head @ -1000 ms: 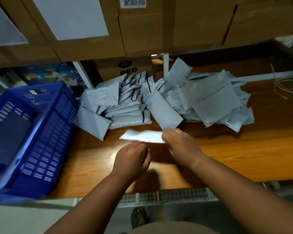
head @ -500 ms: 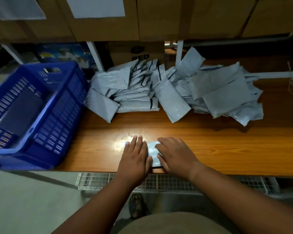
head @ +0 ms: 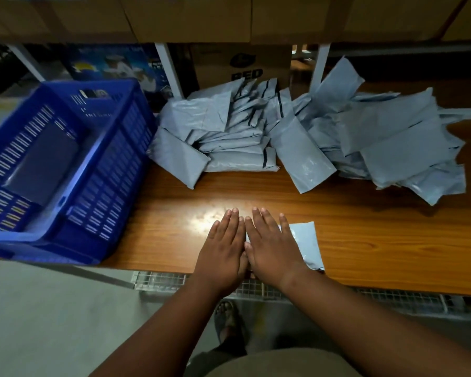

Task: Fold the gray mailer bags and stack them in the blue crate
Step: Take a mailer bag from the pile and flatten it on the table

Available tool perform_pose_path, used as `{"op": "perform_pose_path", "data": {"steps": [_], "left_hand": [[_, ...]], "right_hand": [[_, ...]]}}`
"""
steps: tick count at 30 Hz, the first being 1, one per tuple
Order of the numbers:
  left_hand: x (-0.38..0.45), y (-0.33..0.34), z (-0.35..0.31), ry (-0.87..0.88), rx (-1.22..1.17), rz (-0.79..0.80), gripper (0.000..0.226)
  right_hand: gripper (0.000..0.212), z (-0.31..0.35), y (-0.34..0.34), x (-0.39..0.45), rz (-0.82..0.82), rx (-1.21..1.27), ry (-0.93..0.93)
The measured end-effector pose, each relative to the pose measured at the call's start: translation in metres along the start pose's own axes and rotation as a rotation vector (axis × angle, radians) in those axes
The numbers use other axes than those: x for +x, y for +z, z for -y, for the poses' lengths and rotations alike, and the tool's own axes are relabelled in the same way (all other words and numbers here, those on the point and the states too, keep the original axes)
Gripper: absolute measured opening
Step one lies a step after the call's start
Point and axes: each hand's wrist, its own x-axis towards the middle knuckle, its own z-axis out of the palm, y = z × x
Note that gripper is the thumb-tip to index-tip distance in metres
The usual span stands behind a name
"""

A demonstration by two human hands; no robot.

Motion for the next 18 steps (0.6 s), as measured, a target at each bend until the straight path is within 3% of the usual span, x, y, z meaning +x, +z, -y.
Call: {"op": "perform_pose_path", "data": {"steps": [18], "left_hand": [[0.001, 0.018, -0.004, -0.023, -0.002, -0.059, 0.072]], "right_hand": [[0.072, -0.009, 0.02, 0.004, -0.046, 0.015, -0.01]]}}
